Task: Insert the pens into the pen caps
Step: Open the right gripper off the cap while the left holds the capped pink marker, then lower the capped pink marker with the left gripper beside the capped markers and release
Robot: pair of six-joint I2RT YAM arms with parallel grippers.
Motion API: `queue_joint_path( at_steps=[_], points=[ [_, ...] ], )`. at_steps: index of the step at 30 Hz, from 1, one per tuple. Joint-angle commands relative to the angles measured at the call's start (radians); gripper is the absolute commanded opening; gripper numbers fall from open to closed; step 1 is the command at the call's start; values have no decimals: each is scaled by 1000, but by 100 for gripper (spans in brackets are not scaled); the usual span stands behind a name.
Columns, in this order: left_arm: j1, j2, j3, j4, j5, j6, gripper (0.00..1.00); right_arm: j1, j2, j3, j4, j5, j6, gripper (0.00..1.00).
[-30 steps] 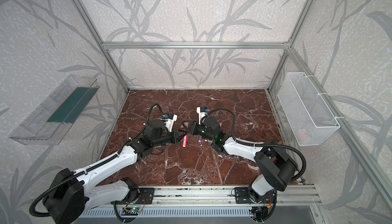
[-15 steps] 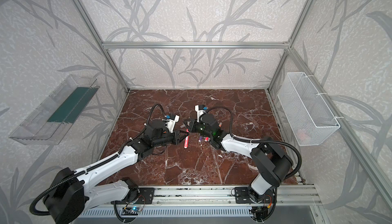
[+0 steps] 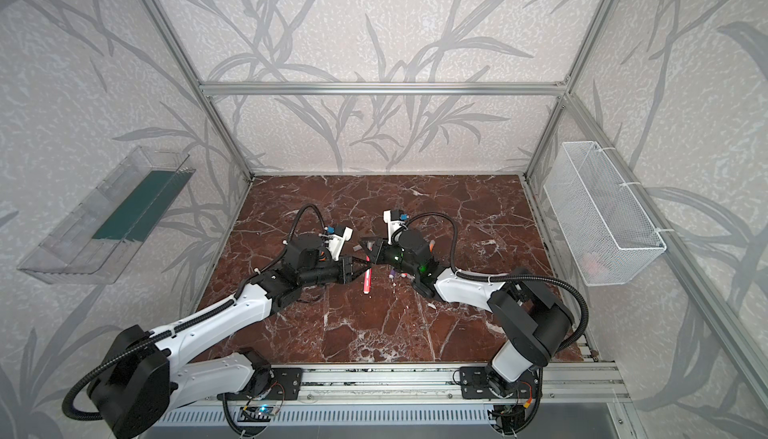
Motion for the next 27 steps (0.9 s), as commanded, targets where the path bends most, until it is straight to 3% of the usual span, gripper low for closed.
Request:
queue_joint_path(
  at_steps=[1, 8, 14, 24, 27],
  points=[
    [52, 12, -8, 174, 13, -78, 0, 26, -8, -49, 86, -82, -25, 0],
    [77, -18, -26, 168, 19, -85, 0, 23, -51, -94, 125, -82, -26, 0],
    [79, -47, -10, 59, -72, -36, 0, 28, -132, -84, -90, 27, -27, 0],
    [78, -40, 2, 30, -90, -22, 0, 65, -136, -51, -132, 85, -42, 0],
    [79, -30, 6, 19, -90, -16, 0, 66, -127, -34, -145, 88, -47, 21]
  ],
)
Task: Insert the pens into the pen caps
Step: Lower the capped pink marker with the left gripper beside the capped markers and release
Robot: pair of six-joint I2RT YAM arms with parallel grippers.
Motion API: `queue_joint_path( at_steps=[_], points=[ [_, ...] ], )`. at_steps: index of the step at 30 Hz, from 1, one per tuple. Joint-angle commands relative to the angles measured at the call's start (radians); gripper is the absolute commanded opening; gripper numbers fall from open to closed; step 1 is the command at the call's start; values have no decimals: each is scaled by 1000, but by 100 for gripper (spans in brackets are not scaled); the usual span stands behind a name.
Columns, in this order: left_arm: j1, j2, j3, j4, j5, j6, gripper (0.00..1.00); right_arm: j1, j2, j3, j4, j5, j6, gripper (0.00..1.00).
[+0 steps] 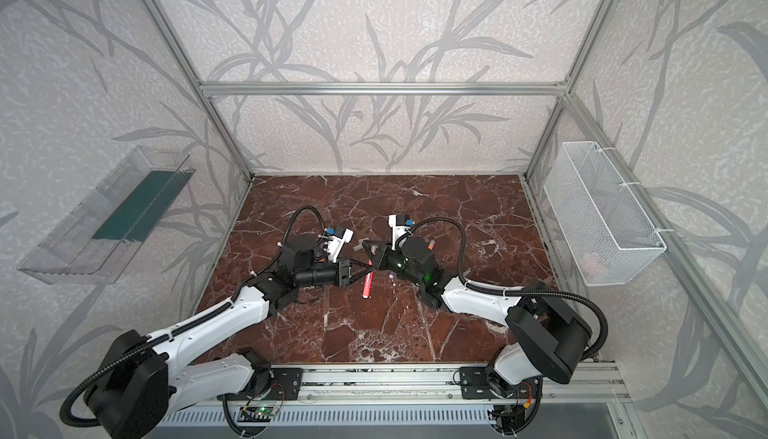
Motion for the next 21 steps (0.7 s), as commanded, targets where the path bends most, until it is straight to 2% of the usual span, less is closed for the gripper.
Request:
queue_joint_path(
  at_steps=[1, 6, 9, 12, 16, 21],
  points=[
    [53, 9, 33, -14, -207, -19, 0, 16, -10, 10, -69, -28, -44, 29],
    [52, 28, 38, -26, -214, -10, 0, 13, -40, -11, -72, 40, -56, 65],
    [53, 50, 48, -50, -233, 3, 0, 4, -86, -37, -94, 75, -69, 78],
    [39, 108, 84, -114, -285, 25, 0, -2, -150, -61, -151, 134, -86, 82],
    [-25, 249, 181, -232, -416, 72, 0, -25, -241, -95, -280, 242, -75, 83],
    [-88, 449, 335, -364, -535, 80, 0, -71, -331, -132, -367, 290, -47, 82]
  ],
)
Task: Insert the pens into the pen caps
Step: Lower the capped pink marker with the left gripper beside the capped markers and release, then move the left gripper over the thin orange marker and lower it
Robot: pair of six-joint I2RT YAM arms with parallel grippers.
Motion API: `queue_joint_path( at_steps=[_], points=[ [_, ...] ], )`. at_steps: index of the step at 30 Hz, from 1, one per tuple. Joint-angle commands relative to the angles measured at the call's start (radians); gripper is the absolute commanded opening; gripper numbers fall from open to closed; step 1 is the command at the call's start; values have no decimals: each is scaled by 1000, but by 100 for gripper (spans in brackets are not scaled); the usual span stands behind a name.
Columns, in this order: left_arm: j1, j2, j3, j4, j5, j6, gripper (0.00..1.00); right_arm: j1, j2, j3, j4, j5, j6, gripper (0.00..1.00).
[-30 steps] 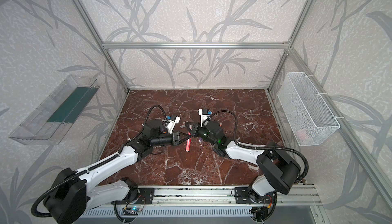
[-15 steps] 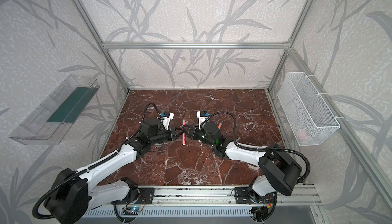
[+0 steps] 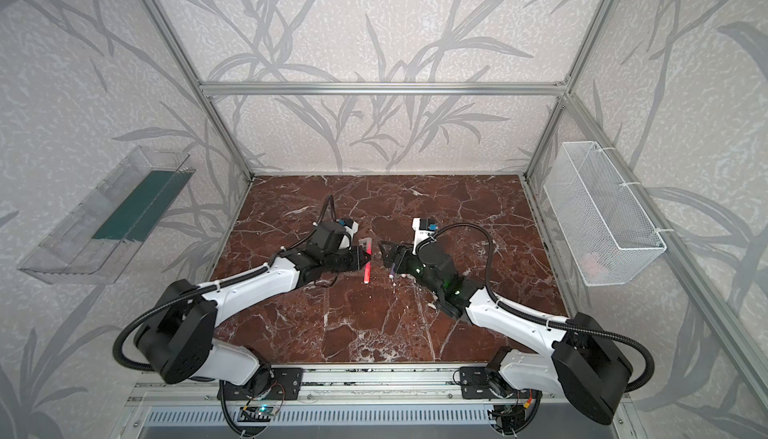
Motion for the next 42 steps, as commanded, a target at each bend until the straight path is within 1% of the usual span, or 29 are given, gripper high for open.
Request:
queue_joint_path(
  at_steps=[1, 4, 8, 11, 15, 18, 19, 21, 23, 25, 26, 27, 29, 32, 34, 36, 38, 39, 42],
  points=[
    [-31, 91, 79, -123, -126, 19, 0, -19, -49, -26, -101, 81, 6, 82],
    [-48, 166, 128, -135, -139, 2, 0, -22, -66, -29, -122, 91, 1, 83],
    [-81, 248, 185, -137, -124, -4, 0, -28, -66, -36, -126, 93, 0, 83],
    [-87, 295, 208, -146, -139, -16, 0, -33, -72, -44, -123, 88, 1, 82],
    [-87, 337, 232, -171, -169, -27, 0, -37, -84, -51, -132, 88, -2, 82],
    [-87, 336, 242, -184, -182, -25, 0, -41, -93, -54, -137, 90, -3, 82],
    [-87, 328, 241, -186, -182, -22, 5, -41, -96, -55, -138, 90, -6, 82],
    [-87, 299, 235, -187, -185, -12, 20, -41, -100, -53, -142, 91, -10, 82],
    [-88, 250, 219, -192, -202, 3, 41, -41, -106, -51, -148, 95, -15, 82],
    [-86, 197, 206, -213, -238, 21, 55, -41, -109, -52, -148, 96, -17, 82],
    [-84, 165, 203, -236, -264, 29, 60, -43, -111, -52, -147, 96, -17, 83],
    [-81, 137, 199, -251, -285, 38, 63, -43, -112, -53, -146, 96, -17, 82],
    [-73, 69, 184, -285, -335, 42, 66, -43, -112, -50, -146, 93, -21, 83],
    [-66, -30, 163, -388, -508, 33, 67, -42, -111, -50, -146, 95, -28, 82],
    [-49, -99, 113, -401, -611, 29, 68, -43, -104, -52, -134, 105, -30, 83],
    [-7, -166, 45, -386, -635, 30, 68, -43, -101, -44, -130, 102, -40, 83],
    [67, -228, -15, -392, -632, 10, 64, -43, -104, -26, -147, 86, -58, 83],
    [96, -256, -37, -401, -647, 0, 62, -43, -104, -17, -158, 79, -65, 83],
    [182, -345, -109, -415, -743, -20, 63, -42, -92, 12, -196, 57, -87, 83]
  ],
)
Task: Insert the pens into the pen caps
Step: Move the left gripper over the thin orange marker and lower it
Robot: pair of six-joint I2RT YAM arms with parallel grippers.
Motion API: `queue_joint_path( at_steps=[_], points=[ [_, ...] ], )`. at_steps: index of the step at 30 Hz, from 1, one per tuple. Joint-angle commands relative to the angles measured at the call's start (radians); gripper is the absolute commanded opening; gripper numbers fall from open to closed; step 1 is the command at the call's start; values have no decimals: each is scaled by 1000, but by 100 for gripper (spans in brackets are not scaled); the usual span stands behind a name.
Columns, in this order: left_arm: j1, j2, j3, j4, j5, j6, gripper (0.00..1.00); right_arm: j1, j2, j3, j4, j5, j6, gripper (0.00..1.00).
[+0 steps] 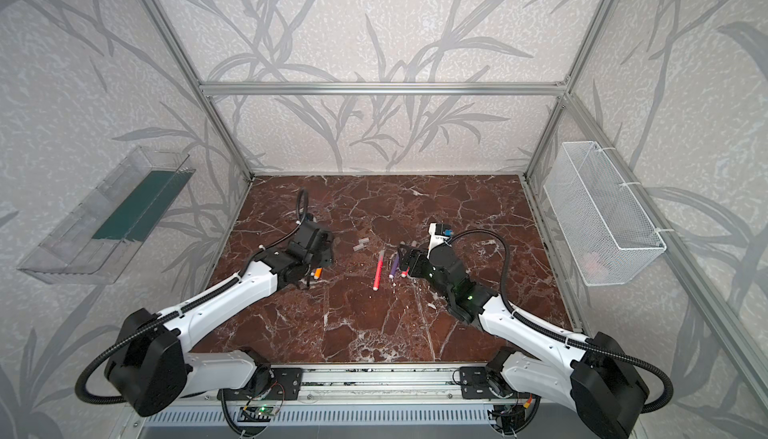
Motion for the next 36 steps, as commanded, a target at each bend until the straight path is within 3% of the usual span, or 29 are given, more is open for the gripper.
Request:
queue_joint_path(
  at_steps=[1, 5, 16, 22, 28, 36],
  points=[
    [80, -90, -64, -60, -139, -36, 63, -5, 12, 52, -37, -19, -40, 83],
    [165, -99, -110, -24, -54, -41, 63, -5, 55, 60, -10, -50, -40, 82],
    [241, 22, -109, 33, 77, -44, 54, -4, 145, 136, -67, -107, -77, 82],
    [245, 81, -89, 53, 141, -22, 50, -5, 186, 148, -47, -125, -74, 82],
    [220, 160, -50, 97, 339, 34, 46, -5, 227, 177, -56, -147, -77, 82],
    [159, 235, -18, 138, 362, 56, 40, -5, 286, 214, -61, -165, -85, 82]
  ],
)
